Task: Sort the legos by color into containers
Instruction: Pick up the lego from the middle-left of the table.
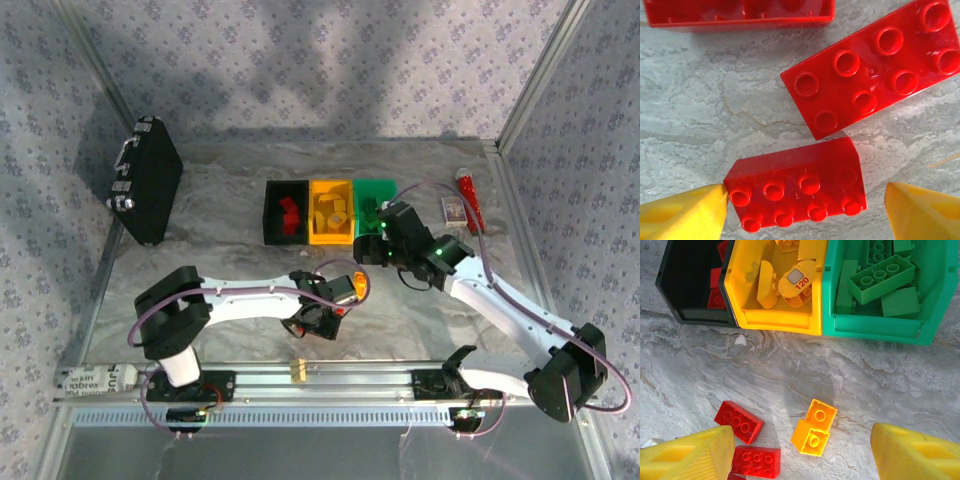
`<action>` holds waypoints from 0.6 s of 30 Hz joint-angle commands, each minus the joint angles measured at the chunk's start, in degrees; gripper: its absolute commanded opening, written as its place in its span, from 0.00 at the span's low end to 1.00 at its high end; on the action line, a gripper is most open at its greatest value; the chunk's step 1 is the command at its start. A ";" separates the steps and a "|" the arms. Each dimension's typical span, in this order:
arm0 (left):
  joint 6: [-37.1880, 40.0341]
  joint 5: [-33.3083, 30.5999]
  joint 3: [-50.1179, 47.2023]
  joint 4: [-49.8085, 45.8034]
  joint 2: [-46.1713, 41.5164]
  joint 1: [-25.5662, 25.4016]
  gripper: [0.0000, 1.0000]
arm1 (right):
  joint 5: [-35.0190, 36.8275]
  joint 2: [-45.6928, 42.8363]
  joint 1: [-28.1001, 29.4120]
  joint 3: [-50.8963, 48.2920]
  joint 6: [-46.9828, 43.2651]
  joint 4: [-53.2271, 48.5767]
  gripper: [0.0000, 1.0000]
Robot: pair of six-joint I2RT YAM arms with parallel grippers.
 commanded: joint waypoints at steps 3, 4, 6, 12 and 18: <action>-1.54 1.65 0.80 -1.41 1.37 -0.06 0.78 | -0.31 -2.30 -0.90 -1.13 0.93 0.64 0.74; -1.62 1.67 0.50 -1.34 1.43 0.01 0.77 | -0.32 -2.48 -1.02 -1.33 0.94 0.71 0.74; -1.54 1.78 0.24 -1.10 1.58 0.04 0.75 | -0.40 -2.67 -1.22 -1.68 1.03 0.82 0.73; -1.36 3.07 0.00 -0.45 2.87 0.06 0.70 | -0.77 -3.02 -1.66 -2.39 1.21 1.02 0.73; -1.68 2.81 -1.08 -0.30 3.13 0.24 0.74 | -0.88 -3.54 -2.23 -3.31 1.36 1.43 0.73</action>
